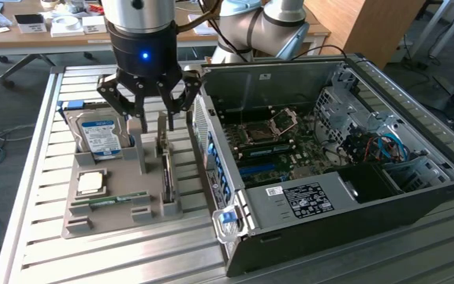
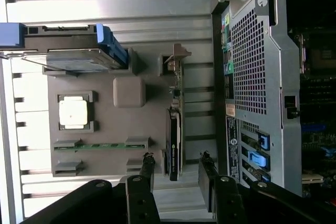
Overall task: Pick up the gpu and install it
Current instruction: 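Pick up the gpu and move the gpu toward the slot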
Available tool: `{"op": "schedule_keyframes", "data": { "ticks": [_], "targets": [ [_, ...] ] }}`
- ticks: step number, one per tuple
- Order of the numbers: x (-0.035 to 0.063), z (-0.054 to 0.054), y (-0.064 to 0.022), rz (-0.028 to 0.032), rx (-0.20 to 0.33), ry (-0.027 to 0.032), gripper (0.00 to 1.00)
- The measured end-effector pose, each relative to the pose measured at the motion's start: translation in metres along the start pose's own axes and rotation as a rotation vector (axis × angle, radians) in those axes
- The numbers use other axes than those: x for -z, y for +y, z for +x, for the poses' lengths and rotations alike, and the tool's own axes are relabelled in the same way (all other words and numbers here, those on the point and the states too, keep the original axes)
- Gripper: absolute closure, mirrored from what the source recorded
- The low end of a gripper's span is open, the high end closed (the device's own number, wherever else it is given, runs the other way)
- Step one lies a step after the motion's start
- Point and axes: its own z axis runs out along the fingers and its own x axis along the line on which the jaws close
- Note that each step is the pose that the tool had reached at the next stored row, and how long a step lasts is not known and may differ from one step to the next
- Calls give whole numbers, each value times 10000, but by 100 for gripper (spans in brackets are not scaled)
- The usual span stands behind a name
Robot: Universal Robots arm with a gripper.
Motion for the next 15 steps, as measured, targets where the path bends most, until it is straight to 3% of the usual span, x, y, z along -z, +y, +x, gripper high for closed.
{"op": "schedule_keyframes", "data": {
  "ticks": [15],
  "targets": [
    [-116, 3, -6, 3, 0, 2, 53]
  ]
}}
